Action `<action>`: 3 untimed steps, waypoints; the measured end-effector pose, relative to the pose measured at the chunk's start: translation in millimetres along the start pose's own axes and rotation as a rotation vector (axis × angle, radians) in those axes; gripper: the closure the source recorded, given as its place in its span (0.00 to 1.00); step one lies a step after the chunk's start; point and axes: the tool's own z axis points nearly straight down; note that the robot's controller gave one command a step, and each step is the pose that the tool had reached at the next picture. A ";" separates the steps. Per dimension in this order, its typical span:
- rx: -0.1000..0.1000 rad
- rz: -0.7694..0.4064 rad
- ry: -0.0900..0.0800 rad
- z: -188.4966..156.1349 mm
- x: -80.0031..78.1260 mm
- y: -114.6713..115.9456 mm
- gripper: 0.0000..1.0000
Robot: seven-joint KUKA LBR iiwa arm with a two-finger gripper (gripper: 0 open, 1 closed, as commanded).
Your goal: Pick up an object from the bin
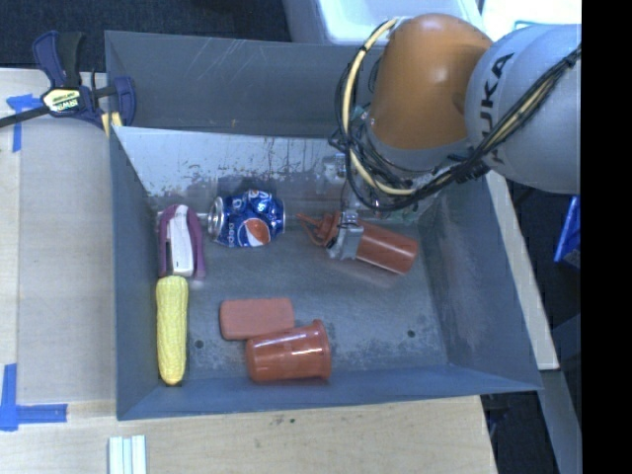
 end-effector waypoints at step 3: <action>0.000 -0.007 0.001 -36.2 4.4 -18.1 0.00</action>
Offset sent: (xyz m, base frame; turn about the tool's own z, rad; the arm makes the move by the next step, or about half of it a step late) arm -0.0234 -0.0063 0.1211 0.0087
